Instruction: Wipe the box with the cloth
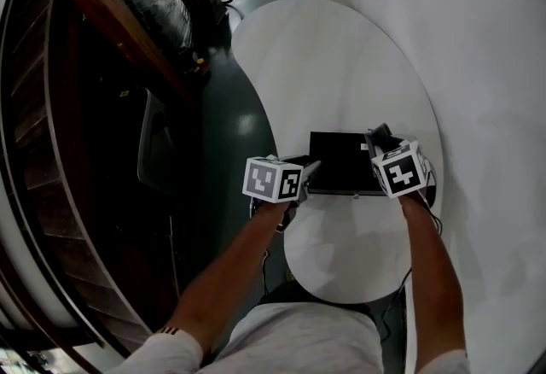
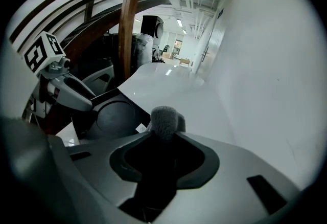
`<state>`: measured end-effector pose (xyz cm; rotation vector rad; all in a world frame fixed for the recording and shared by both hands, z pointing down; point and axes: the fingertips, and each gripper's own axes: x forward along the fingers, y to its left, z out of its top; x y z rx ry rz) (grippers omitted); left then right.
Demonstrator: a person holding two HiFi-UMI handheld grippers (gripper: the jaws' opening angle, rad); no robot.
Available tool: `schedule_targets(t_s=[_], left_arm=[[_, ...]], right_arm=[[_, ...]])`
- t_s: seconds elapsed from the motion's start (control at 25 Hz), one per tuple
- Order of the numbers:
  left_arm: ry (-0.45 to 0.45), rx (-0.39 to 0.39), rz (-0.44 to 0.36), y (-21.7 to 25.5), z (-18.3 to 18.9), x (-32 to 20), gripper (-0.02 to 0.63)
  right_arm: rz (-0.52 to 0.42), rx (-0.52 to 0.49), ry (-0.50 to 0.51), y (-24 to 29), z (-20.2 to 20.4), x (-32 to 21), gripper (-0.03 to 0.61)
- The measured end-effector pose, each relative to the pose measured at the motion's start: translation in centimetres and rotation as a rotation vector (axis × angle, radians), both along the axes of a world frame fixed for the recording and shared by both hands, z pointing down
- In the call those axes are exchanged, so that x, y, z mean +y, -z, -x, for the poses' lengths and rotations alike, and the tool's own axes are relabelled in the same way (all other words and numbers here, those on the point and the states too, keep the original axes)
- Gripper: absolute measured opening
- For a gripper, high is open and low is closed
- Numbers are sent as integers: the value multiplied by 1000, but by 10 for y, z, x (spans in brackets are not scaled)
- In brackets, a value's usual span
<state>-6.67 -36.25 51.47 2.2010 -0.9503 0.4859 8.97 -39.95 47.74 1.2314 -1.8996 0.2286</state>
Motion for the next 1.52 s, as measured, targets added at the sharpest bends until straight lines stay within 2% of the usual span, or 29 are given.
schedule_targets(t_s=[0.24,0.36,0.68,0.84,1.04,1.28,1.52], left_arm=[[4,5,4,0,-2,0,144],[7,8,6,1,-2,-1,144],[11,22,8,2,-1,0,144],[14,25,9,1,-3,0,144],[15,24,12,2,-4,-1,144],[18,23,10,1,-1,-2,144],[21,25,12,1,-2,-1,144]], right_arm=[[7,-13,-83,-2,-23,3,100],[3,-46,-91,6,-20,5,100],[-4,-160,34,20,65,17,100],[20,-154,87,11,99,21,100],[31,-122,141,1,119,20,100],[36,-69,164,-7,118,21,100],[39,-41,121,-7,77,25,100]])
